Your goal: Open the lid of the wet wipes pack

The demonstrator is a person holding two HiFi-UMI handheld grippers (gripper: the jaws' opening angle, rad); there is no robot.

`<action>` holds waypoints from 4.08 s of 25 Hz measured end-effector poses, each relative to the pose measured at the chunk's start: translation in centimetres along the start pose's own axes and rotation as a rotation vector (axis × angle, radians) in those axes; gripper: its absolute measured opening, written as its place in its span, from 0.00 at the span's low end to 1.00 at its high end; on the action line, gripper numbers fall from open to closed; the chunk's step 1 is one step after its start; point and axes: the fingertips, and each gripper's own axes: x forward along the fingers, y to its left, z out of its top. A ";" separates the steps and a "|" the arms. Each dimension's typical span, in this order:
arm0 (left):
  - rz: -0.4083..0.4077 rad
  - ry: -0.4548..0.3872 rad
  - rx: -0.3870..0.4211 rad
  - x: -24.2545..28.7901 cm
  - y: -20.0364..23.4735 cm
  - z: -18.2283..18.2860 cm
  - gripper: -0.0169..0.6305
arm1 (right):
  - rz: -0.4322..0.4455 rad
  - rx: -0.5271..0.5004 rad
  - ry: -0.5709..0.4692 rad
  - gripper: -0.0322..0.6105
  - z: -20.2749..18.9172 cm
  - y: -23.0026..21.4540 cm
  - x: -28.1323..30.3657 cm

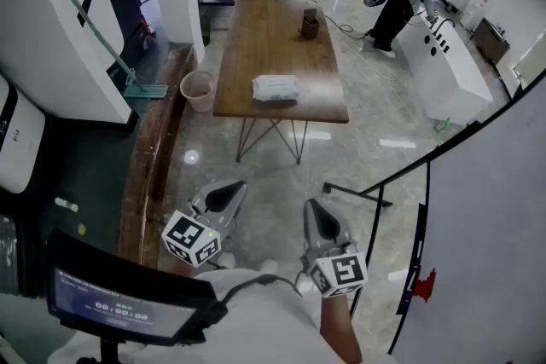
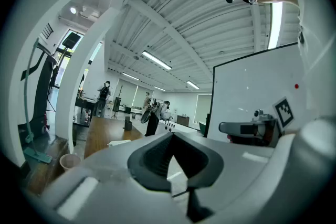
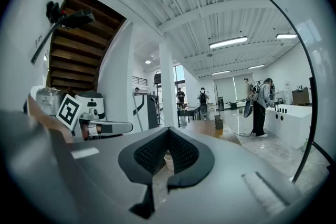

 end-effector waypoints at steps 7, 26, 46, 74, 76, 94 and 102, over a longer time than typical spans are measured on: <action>-0.005 0.008 0.007 0.5 0.1 0.4 0.03 | 0.006 -0.004 -0.002 0.06 0.3 -0.2 0.3; 0.043 0.006 0.010 2.8 -5.9 -1.8 0.03 | 0.135 0.059 0.000 0.06 -2.1 -4.5 -4.4; 0.056 0.009 -0.033 8.3 -2.4 -2.1 0.03 | 0.124 0.033 0.049 0.06 -2.9 -9.6 -1.8; -0.144 0.080 -0.043 20.8 17.8 2.1 0.03 | 0.017 0.003 0.077 0.06 1.4 -12.2 21.8; -0.166 0.076 -0.037 21.3 18.6 2.5 0.03 | 0.008 0.005 0.077 0.06 1.5 -12.1 22.9; -0.052 0.067 -0.093 20.2 26.1 1.4 0.03 | 0.006 0.015 0.134 0.06 -0.1 -12.4 28.5; 0.038 0.073 -0.068 19.7 27.8 1.7 0.03 | 0.112 0.005 0.121 0.06 0.6 -12.1 31.9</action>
